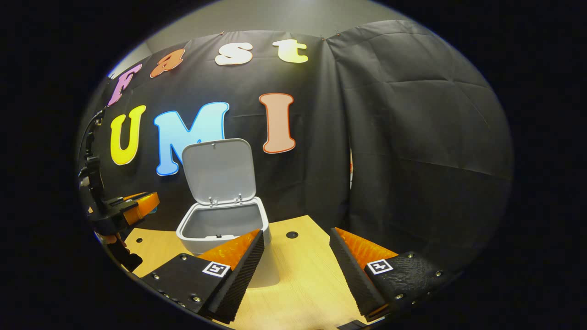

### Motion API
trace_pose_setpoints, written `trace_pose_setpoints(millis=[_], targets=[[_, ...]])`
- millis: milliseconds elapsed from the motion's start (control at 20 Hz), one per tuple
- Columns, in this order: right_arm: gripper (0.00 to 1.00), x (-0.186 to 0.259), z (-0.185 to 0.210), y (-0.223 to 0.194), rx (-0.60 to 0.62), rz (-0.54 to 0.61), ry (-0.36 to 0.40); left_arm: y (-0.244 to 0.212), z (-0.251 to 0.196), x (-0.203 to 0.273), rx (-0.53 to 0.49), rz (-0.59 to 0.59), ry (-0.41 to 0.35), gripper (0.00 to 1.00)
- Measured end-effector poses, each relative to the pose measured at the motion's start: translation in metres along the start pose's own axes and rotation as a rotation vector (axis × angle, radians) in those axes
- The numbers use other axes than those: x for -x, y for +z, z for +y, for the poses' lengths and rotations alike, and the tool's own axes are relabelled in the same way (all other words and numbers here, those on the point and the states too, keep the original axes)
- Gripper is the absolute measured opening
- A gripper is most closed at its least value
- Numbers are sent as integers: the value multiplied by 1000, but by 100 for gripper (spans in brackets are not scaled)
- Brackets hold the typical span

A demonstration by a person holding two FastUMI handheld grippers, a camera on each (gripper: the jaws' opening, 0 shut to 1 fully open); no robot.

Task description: Press the lid of the desktop garbage bin to open it, pick up the crumpled paper on the desktop and throw it into the bin, then pick up the pop can on the desktop and drop it into the bin, and finally close the garbage bin lid.

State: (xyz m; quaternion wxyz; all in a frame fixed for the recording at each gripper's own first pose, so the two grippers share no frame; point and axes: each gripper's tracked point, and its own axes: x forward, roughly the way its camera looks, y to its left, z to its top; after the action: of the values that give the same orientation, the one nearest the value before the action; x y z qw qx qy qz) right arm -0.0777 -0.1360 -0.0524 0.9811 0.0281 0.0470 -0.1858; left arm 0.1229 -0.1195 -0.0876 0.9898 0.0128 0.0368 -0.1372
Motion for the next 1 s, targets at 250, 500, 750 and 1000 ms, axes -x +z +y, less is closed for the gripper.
trace_pose_setpoints(millis=[250, 500, 750, 1000], targets=[[93, 9, -26, -8, -27, 12, -53, 9, -49, -30, -34, -12, -83, 43], [93, 17, -50, -11, -40, 19, -101, 1, -68, -46, -18, -3, -114, 54], [93, 22, -58, -17, -43, 30, -104, -4, -63, -50, -14, 5, -92, 87], [93, 16, -36, -20, -33, 38, -41, -2, -39, -41, -11, 4, -45, 87]])
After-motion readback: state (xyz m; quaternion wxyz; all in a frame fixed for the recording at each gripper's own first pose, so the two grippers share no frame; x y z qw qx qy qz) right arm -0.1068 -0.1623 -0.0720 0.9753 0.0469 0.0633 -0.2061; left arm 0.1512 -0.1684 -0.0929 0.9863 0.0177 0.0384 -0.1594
